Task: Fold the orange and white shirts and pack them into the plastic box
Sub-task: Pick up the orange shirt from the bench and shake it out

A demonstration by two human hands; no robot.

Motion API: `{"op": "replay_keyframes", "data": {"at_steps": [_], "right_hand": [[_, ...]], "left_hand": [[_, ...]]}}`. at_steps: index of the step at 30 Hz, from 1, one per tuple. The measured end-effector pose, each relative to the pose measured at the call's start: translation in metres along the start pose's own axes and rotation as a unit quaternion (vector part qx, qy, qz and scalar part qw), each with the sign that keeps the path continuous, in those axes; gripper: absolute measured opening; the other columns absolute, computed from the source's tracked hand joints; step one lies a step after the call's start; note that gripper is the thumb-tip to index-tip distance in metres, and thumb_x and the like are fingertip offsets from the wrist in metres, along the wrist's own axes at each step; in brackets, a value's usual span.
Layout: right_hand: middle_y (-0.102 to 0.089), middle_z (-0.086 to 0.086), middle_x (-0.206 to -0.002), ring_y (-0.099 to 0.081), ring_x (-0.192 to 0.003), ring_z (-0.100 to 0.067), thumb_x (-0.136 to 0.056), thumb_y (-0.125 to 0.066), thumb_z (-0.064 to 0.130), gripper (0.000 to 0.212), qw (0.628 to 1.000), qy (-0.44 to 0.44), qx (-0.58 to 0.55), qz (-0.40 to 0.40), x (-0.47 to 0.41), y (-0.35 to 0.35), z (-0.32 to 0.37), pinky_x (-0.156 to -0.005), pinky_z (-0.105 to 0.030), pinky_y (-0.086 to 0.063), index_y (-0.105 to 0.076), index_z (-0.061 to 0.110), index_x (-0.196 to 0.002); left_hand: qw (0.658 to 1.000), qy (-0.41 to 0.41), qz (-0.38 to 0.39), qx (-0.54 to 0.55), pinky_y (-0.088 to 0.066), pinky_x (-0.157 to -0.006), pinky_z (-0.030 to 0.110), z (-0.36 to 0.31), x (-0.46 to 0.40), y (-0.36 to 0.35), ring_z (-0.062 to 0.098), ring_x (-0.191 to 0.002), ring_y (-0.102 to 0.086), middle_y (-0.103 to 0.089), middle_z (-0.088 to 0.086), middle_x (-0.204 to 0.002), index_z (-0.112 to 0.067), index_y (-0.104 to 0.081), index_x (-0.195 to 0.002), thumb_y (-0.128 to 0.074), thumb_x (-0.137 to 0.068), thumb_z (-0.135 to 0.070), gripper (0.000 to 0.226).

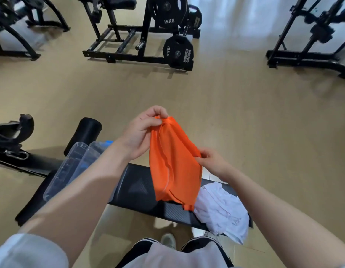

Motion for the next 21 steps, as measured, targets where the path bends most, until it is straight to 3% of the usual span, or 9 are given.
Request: {"op": "replay_keyframes", "data": {"at_steps": [4,8,10,12,14,15,17,20,21], "right_hand": [[-0.052,-0.006,-0.075,-0.046,-0.075,-0.016,-0.083,-0.057,0.023,0.024,0.992,-0.020,0.051,-0.117,0.001,0.008,-0.011,-0.070,-0.034,-0.035,-0.062,0.000,-0.082],[-0.053,-0.005,-0.075,-0.047,-0.074,-0.014,-0.092,-0.053,0.021,0.026,0.985,0.021,0.096,-0.143,0.007,0.005,0.018,-0.068,-0.032,-0.036,-0.061,-0.003,-0.088],[-0.052,-0.005,-0.074,-0.047,-0.072,-0.013,-0.091,-0.054,0.021,0.026,0.985,0.045,0.096,-0.138,0.010,0.000,0.039,-0.067,-0.031,-0.036,-0.060,-0.003,-0.086],[-0.049,-0.004,-0.071,-0.044,-0.068,-0.011,-0.085,-0.055,0.026,0.032,0.984,0.064,0.098,-0.135,0.010,-0.008,0.059,-0.063,-0.029,-0.035,-0.059,-0.006,-0.083],[-0.047,-0.006,-0.070,-0.043,-0.066,-0.012,-0.086,-0.055,0.022,0.030,0.983,0.070,0.103,-0.138,0.008,-0.016,0.074,-0.061,-0.029,-0.033,-0.058,-0.008,-0.083],[-0.048,-0.007,-0.070,-0.043,-0.066,-0.013,-0.087,-0.055,0.018,0.026,0.982,0.073,0.102,-0.138,0.008,-0.020,0.080,-0.061,-0.029,-0.033,-0.058,-0.007,-0.084],[-0.051,-0.008,-0.071,-0.045,-0.066,-0.015,-0.084,-0.054,0.017,0.023,0.982,0.089,0.096,-0.139,0.008,-0.024,0.089,-0.061,-0.030,-0.035,-0.059,-0.005,-0.084],[-0.052,-0.006,-0.071,-0.045,-0.068,-0.013,-0.085,-0.056,0.013,0.017,0.973,0.098,0.109,-0.176,0.013,-0.018,0.092,-0.062,-0.030,-0.034,-0.060,-0.003,-0.081],[-0.053,-0.005,-0.071,-0.046,-0.068,-0.012,-0.086,-0.058,0.013,0.015,0.972,0.092,0.103,-0.188,0.016,-0.013,0.089,-0.063,-0.029,-0.035,-0.060,0.000,-0.080]], "left_hand": [[0.997,0.050,-0.054,-0.026,-0.040,-0.047,0.017,0.018,0.016,0.030,0.008,-0.049,-0.048,-0.054,-0.003,-0.052,-0.014,-0.058,-0.062,-0.036,-0.060,-0.006,0.023],[0.946,0.098,-0.171,-0.257,-0.034,-0.041,0.015,0.034,0.020,0.070,0.007,-0.047,-0.045,-0.056,-0.008,-0.045,-0.012,-0.055,-0.067,-0.036,-0.053,-0.011,0.023],[0.910,0.119,-0.165,-0.362,-0.039,-0.050,0.015,0.039,0.020,0.077,0.013,-0.064,-0.051,-0.064,-0.004,-0.067,-0.017,-0.061,-0.072,-0.044,-0.066,-0.016,0.018],[0.897,0.113,-0.118,-0.411,-0.041,-0.062,0.006,0.042,0.020,0.068,0.013,-0.089,-0.054,-0.062,0.001,-0.099,-0.018,-0.062,-0.098,-0.051,-0.077,-0.018,0.024],[0.889,0.052,-0.034,-0.454,-0.030,-0.076,-0.010,0.042,0.017,0.045,0.005,-0.110,-0.047,-0.054,-0.002,-0.120,-0.016,-0.049,-0.128,-0.059,-0.085,-0.009,0.045],[0.880,0.016,0.005,-0.475,-0.027,-0.085,-0.009,0.042,0.014,0.032,0.003,-0.116,-0.044,-0.051,-0.003,-0.125,-0.015,-0.043,-0.134,-0.061,-0.085,-0.008,0.053],[0.867,-0.034,0.037,-0.496,-0.034,-0.099,0.011,0.040,0.008,0.012,0.009,-0.115,-0.049,-0.055,-0.002,-0.120,-0.014,-0.047,-0.130,-0.064,-0.084,-0.010,0.049],[0.854,-0.050,0.009,-0.518,-0.041,-0.074,0.035,0.036,-0.002,0.002,0.020,-0.079,-0.054,-0.057,-0.006,-0.077,-0.026,-0.055,-0.085,-0.058,-0.080,-0.031,0.008],[0.853,-0.047,0.004,-0.521,-0.041,-0.070,0.037,0.035,-0.003,0.001,0.020,-0.073,-0.051,-0.055,-0.005,-0.070,-0.024,-0.053,-0.077,-0.054,-0.076,-0.037,0.014]]}}
Point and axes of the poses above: each hand's wrist, its own x-axis away from the middle knuckle, its own y-axis out of the back of the hand, z = x × y, the point moved 4 cm from there along -x, towards the middle knuckle
